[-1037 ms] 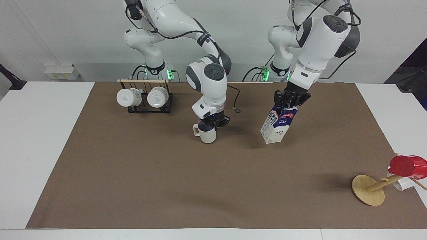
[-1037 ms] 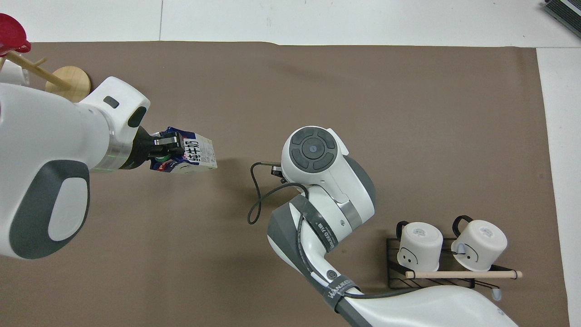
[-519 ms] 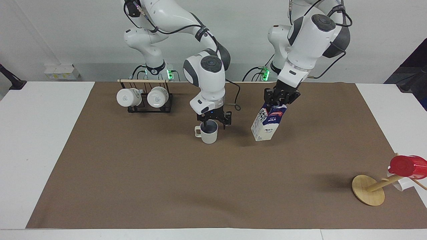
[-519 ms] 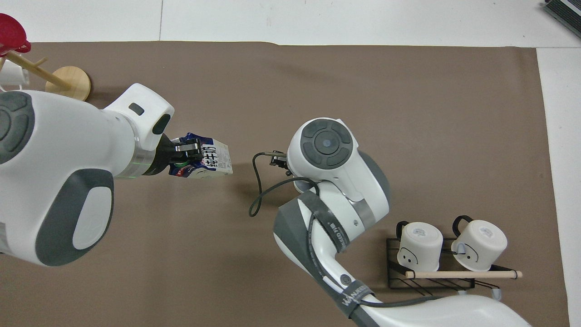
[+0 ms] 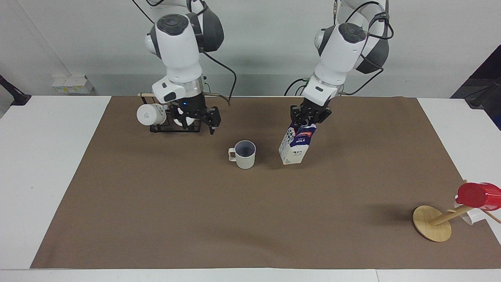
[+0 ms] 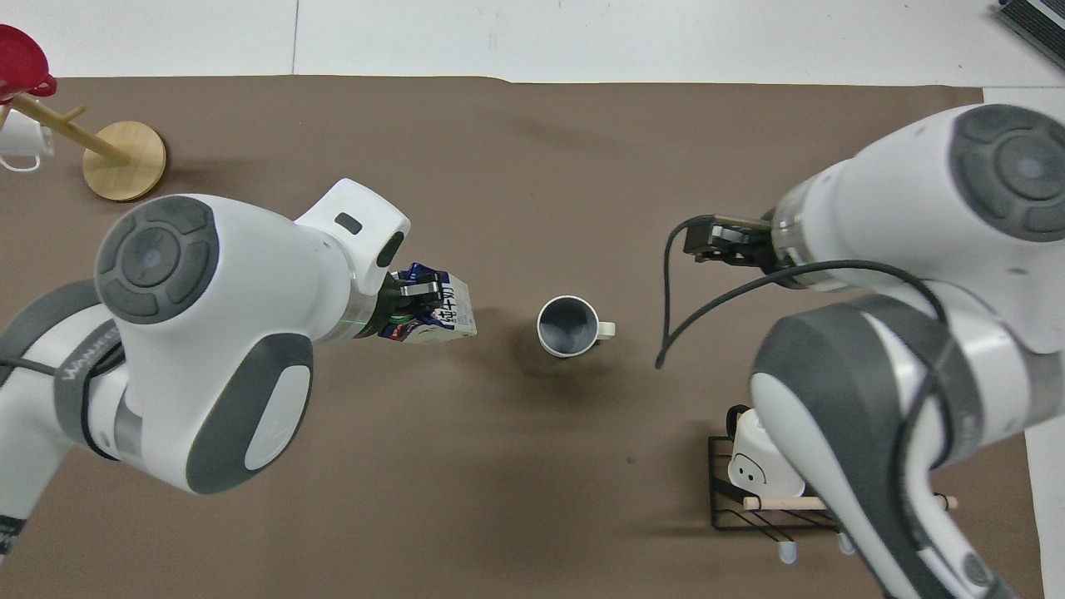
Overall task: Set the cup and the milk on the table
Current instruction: 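Release the mug with the right gripper while the left gripper lowers the carton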
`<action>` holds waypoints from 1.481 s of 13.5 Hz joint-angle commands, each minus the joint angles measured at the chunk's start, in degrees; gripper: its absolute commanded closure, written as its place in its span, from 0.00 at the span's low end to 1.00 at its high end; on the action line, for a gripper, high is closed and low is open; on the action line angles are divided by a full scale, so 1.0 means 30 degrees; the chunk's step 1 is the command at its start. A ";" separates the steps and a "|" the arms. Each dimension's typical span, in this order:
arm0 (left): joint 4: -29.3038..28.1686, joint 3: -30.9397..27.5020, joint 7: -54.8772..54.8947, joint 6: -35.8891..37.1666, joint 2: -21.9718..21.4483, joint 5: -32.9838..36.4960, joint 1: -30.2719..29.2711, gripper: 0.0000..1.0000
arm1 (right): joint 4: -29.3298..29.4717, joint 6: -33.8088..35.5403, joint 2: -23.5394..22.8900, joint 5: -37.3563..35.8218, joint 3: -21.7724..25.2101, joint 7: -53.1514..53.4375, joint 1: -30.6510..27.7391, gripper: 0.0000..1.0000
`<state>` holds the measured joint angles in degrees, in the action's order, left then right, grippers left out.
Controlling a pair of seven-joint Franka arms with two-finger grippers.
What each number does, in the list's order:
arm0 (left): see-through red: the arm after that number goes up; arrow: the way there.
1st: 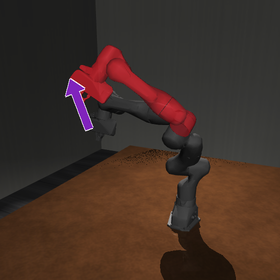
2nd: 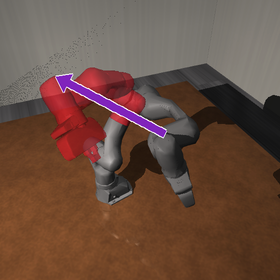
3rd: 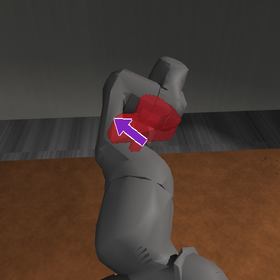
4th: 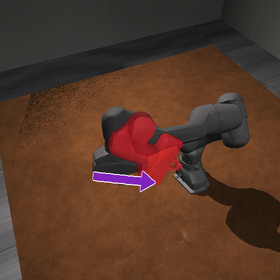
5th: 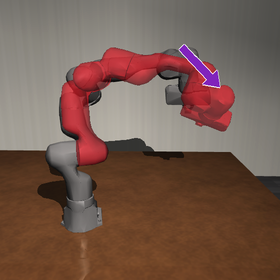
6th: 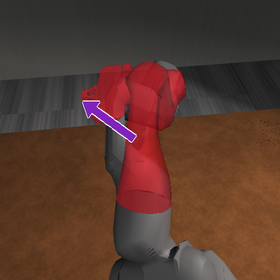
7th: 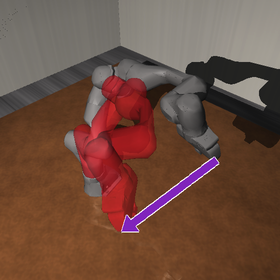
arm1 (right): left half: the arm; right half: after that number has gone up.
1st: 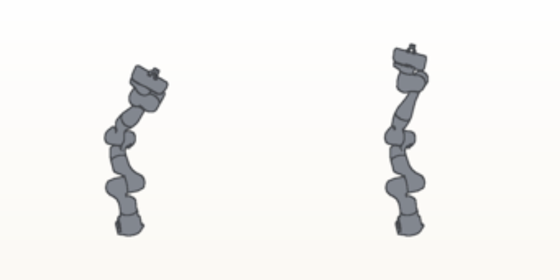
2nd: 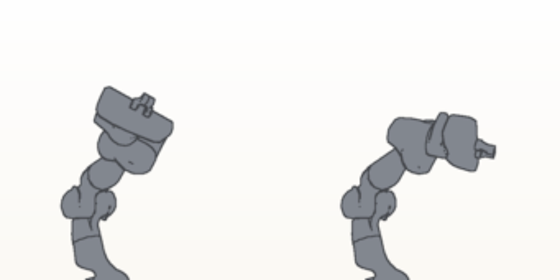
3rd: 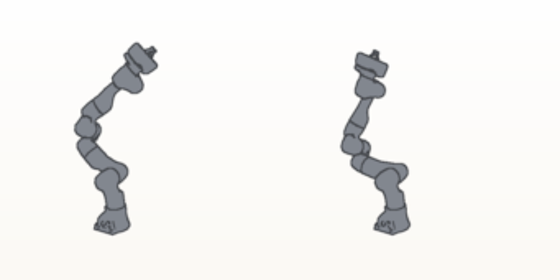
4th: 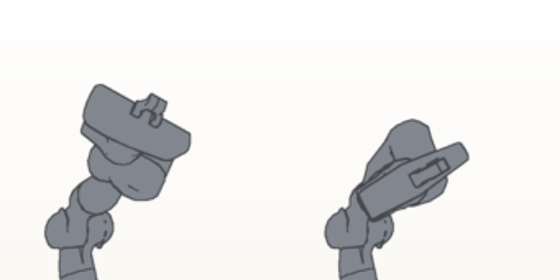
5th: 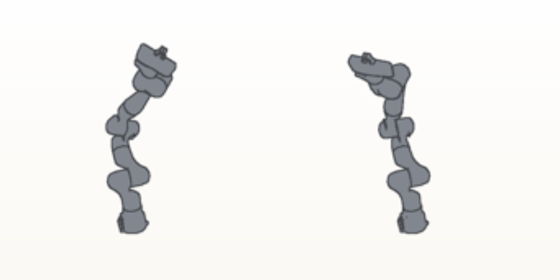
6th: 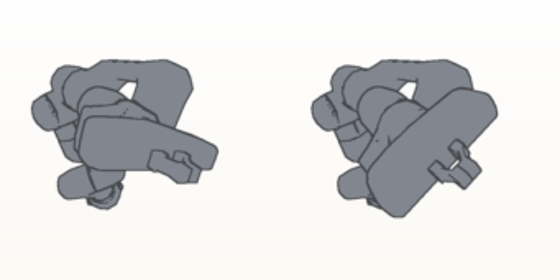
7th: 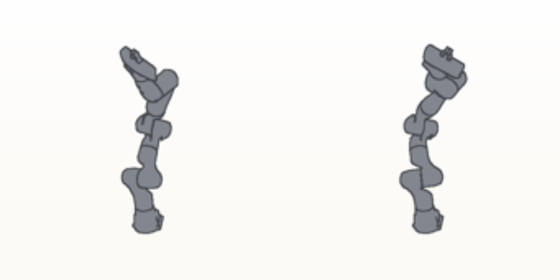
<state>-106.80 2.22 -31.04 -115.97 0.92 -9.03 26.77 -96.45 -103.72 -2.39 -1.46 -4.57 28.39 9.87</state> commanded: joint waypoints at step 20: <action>-0.1460 -0.0241 -0.2603 -0.1479 0.1276 0.2335 0.1742 0.51 | 0.3057 0.5043 0.0796 -0.0158 0.0675 -0.7355 -0.4110 0.00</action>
<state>-109.83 1.89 -39.70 -118.79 5.29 -3.30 31.82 -88.99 -90.00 0.81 -1.76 -2.24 8.59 -1.77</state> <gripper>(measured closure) 0.559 0.000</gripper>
